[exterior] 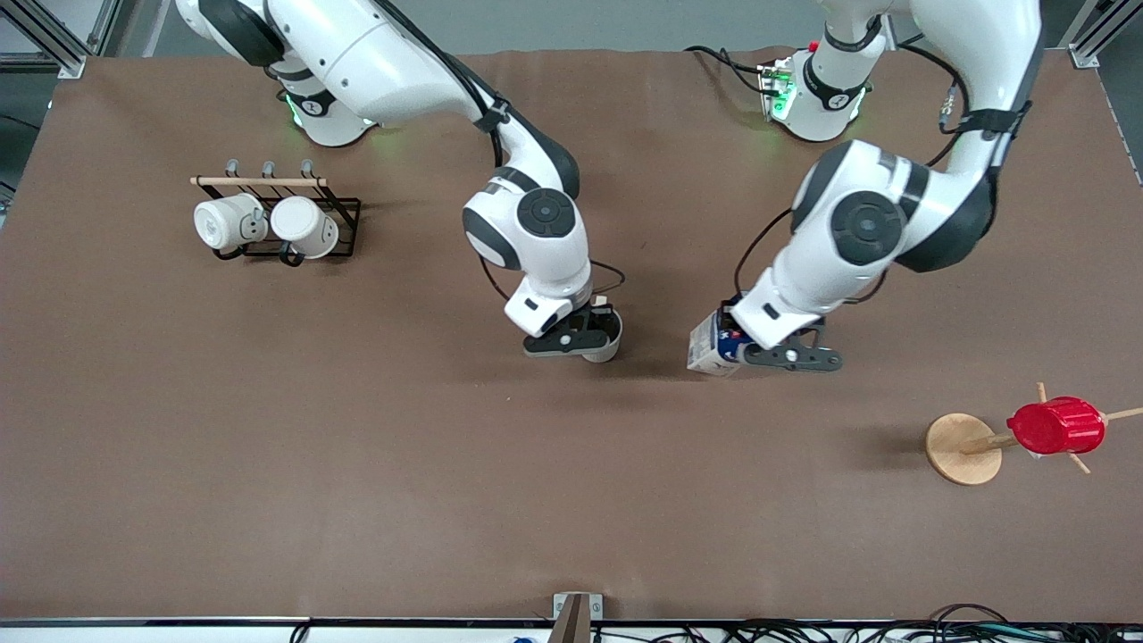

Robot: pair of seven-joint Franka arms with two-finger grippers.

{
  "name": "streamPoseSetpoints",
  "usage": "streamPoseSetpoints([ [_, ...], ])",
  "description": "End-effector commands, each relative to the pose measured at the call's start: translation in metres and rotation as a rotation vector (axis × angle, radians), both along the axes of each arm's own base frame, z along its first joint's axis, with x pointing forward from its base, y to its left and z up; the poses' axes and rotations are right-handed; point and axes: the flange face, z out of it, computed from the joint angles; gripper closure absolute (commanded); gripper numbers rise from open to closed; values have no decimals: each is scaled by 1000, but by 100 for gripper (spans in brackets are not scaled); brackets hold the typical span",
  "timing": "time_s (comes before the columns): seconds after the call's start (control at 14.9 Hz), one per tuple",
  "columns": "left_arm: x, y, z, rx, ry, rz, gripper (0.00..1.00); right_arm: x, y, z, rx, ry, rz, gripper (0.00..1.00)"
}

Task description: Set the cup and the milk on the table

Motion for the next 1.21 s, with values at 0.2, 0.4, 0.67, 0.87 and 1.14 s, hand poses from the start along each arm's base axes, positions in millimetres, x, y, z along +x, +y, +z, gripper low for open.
streamPoseSetpoints([
  [0.2, -18, -65, -18, 44, -4, 34, 90, 42, -159, 174, -141, 16, -249, 0],
  [0.4, -28, -83, -30, 69, -5, 49, 90, 54, -238, 231, -151, 5, -362, 0],
  [0.67, -36, -96, -44, 107, -19, 52, 90, 46, -324, 294, -184, 12, -384, 0],
  [0.87, -46, -109, -42, 107, -29, 27, 90, 24, -384, 336, -168, 74, -334, 0],
  [1.14, -50, -113, -44, 108, -25, 16, 90, 5, -456, 365, -135, 132, -303, 0],
])
